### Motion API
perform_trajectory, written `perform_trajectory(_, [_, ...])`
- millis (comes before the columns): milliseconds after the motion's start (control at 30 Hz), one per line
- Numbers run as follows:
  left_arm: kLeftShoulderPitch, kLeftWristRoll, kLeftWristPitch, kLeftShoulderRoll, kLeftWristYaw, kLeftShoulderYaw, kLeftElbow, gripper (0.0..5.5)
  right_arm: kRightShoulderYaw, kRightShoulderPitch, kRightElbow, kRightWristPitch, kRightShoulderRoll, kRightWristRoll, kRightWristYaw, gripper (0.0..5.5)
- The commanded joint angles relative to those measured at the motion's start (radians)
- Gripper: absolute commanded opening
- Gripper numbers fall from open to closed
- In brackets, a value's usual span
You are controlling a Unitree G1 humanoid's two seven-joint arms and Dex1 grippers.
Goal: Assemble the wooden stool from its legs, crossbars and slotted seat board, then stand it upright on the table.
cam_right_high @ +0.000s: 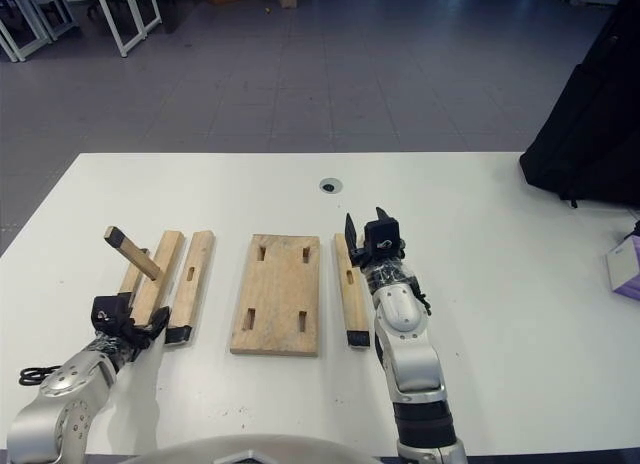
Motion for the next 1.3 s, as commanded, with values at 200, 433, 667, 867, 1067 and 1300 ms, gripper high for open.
perform_trajectory(200, [-0.019,0.04,0.004,0.015,-0.006,-0.034,0.081,2.12,0.004,-0.017,0.004,0.007,0.004,-0.007,0.001,2.71])
perform_trajectory(433, [-0.082,-0.008,-0.094,-0.003,-0.047,0.017,0.154,2.05,0.0,-0.026,0.01,0.002,0.006,0.004,0.007,2.71])
perform_trajectory(667, [-0.288,-0.203,-0.301,-0.019,-0.179,0.152,0.18,2.05,-0.135,-0.157,-0.029,0.239,0.079,0.41,0.115,2.71])
perform_trajectory(867, [-0.422,-0.821,-0.013,0.093,-0.597,0.157,0.082,2.05,-0.286,-0.253,-0.128,0.601,0.097,1.25,0.186,2.71])
perform_trajectory(1067, [-0.406,-1.052,0.141,0.22,-0.782,0.108,0.024,2.05,-0.2,-0.265,-0.155,0.647,0.107,1.532,0.164,2.71])
perform_trajectory(1300, [-0.431,-1.157,0.165,0.238,-0.74,0.064,-0.006,2.05,-0.177,-0.258,-0.171,0.628,0.058,1.615,0.194,2.71])
